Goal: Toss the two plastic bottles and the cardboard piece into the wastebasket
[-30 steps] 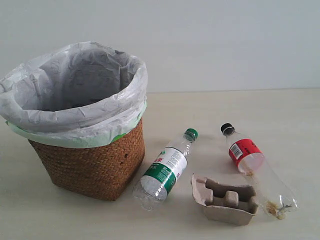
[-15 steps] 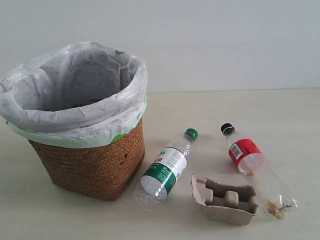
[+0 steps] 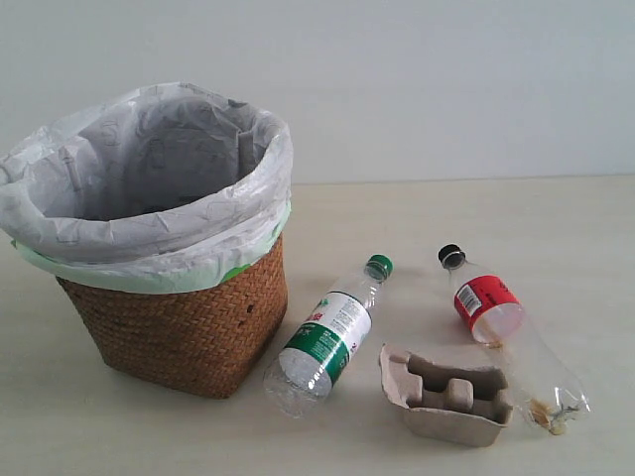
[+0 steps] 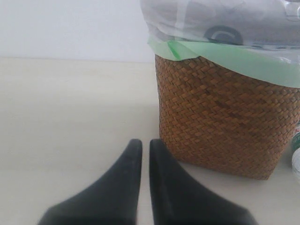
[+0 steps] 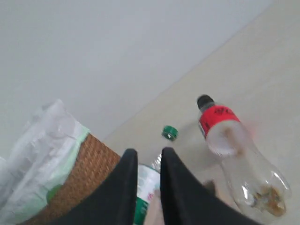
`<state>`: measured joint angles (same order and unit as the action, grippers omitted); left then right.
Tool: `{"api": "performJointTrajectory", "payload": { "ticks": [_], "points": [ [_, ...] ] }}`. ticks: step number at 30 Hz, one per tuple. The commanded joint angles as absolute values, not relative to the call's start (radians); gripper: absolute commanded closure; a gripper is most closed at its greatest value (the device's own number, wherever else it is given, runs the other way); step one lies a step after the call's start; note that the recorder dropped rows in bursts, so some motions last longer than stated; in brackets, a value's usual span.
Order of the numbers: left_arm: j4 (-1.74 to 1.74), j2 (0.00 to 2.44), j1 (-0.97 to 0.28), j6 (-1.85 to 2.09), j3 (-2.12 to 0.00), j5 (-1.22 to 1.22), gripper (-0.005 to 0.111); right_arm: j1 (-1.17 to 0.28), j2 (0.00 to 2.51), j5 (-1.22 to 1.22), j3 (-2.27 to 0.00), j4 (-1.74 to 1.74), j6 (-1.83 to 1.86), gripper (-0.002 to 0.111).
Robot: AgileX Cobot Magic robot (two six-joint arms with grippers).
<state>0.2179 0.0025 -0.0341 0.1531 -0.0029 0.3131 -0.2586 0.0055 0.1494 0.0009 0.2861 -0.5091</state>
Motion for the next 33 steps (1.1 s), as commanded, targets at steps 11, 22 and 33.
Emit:
{"api": "performJointTrajectory", "payload": {
  "ticks": [11,22,33],
  "points": [
    [0.216,0.0,-0.031,0.145,0.0,0.314,0.101,-0.26,0.542,0.412,-0.587,0.125,-0.147,0.095],
    [0.216,0.0,-0.031,0.144,0.0,0.312,0.101,-0.26,1.422,0.946,-1.208,0.12,0.043,0.036],
    [0.216,0.0,-0.031,0.144,0.0,0.312,0.101,-0.26,1.701,0.841,-1.219,0.118,0.125,0.036]
  ]
}}
